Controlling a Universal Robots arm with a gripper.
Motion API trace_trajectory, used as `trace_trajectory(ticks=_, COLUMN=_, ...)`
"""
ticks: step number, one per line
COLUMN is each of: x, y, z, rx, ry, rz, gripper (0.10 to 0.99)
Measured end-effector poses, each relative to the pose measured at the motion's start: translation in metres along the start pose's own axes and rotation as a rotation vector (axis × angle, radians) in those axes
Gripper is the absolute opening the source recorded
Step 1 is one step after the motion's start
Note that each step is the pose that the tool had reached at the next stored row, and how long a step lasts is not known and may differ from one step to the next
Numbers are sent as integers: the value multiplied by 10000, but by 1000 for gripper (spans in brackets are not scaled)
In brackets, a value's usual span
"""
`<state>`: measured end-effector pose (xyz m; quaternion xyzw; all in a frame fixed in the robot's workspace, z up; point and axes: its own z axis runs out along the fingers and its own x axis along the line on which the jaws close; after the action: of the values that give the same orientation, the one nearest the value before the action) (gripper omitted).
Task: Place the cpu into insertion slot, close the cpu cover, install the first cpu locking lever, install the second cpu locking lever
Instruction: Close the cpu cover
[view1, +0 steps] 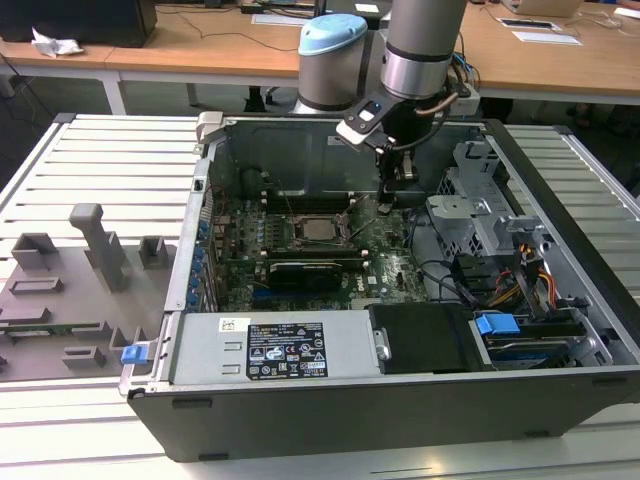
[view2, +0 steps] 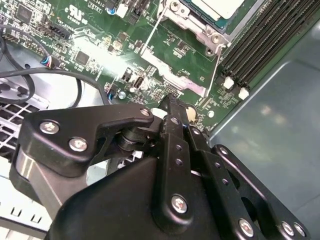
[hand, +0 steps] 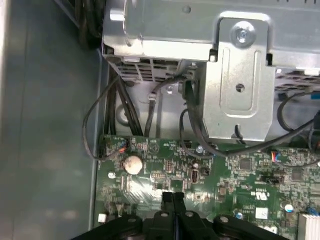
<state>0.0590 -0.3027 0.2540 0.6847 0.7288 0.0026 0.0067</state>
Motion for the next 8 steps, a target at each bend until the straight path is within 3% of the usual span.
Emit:
trace_trajectory(ticks=3, x=1, y=-16, z=46, rx=51, ry=2, rz=-1, gripper=106)
trace_trajectory(ticks=5, x=6, y=-99, z=47, rx=52, ry=2, rz=-4, gripper=106)
trace_trajectory(ticks=8, x=10, y=-158, z=48, rx=53, ry=3, rz=-4, gripper=106)
